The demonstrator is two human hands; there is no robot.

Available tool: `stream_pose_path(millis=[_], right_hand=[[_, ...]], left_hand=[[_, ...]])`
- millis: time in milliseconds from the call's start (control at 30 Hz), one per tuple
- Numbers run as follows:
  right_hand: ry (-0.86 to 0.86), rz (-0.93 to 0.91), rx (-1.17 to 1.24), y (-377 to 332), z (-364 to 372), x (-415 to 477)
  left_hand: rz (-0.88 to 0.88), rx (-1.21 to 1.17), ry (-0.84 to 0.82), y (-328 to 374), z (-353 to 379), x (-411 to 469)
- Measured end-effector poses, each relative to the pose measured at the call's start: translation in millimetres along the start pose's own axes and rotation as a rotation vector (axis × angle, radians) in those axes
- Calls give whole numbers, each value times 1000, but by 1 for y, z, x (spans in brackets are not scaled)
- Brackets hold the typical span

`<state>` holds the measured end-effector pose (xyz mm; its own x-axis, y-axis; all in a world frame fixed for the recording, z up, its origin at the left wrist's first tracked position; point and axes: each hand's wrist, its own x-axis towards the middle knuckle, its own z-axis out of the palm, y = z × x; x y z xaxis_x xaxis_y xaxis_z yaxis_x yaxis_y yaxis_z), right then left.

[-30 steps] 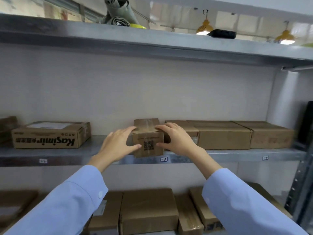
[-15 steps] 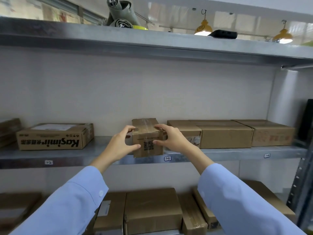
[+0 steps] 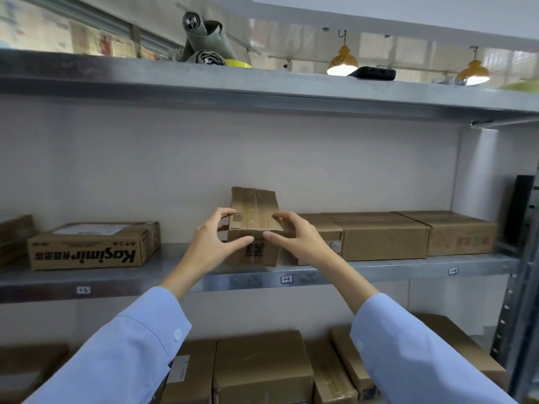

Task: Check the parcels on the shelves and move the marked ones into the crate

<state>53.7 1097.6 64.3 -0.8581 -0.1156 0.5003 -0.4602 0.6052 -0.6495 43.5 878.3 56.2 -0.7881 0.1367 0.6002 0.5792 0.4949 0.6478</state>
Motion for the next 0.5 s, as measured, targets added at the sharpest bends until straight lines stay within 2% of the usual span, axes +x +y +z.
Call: stream_pose_path(millis=[333,500], right_hand=[[18,34,85,-7,-7,-3],[-2,-1,58,-6,-7,-4]], left_hand=[[-28,-126,23,8,0,0],[10,-96,-7,11,-1,0]])
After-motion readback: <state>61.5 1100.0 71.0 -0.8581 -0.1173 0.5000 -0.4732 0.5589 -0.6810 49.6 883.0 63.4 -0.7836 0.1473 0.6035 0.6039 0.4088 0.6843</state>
